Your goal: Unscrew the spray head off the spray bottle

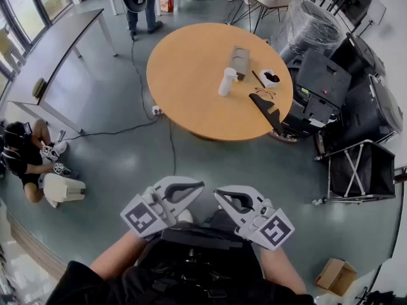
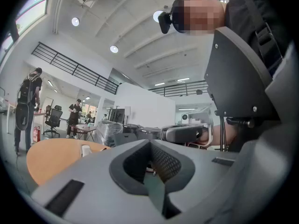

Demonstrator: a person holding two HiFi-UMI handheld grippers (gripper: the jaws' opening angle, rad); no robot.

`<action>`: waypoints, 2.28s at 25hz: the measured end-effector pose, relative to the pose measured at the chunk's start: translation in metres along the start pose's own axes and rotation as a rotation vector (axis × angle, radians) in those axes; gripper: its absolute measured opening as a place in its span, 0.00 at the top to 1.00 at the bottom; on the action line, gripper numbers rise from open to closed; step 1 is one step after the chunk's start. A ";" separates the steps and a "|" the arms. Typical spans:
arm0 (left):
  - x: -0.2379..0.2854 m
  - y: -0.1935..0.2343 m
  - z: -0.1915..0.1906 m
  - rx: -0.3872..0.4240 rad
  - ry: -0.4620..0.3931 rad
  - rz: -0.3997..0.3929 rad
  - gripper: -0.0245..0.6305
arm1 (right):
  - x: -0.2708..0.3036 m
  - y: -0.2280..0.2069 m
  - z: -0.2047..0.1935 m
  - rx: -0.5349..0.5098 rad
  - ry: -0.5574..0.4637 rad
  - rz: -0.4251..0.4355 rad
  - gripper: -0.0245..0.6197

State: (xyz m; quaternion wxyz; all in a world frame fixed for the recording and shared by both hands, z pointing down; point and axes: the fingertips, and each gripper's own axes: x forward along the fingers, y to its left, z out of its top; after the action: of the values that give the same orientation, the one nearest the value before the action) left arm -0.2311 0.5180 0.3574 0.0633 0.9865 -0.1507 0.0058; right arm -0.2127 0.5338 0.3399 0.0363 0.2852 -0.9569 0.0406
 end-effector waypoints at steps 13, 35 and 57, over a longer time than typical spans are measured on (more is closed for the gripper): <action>0.099 0.020 0.019 -0.016 -0.021 0.055 0.92 | -0.045 -0.094 0.014 -0.028 -0.067 0.075 0.94; 0.289 0.033 0.022 0.044 0.040 0.189 0.92 | -0.150 -0.253 0.004 0.049 -0.091 0.221 0.94; 0.236 0.202 0.024 0.044 0.003 0.098 0.92 | 0.000 -0.315 0.006 0.068 -0.073 0.088 0.94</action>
State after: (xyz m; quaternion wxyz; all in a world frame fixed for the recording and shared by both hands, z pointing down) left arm -0.0664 0.2541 0.3657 0.0416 0.9791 -0.1987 0.0138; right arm -0.0401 0.2708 0.3521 -0.0103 0.2455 -0.9672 0.0644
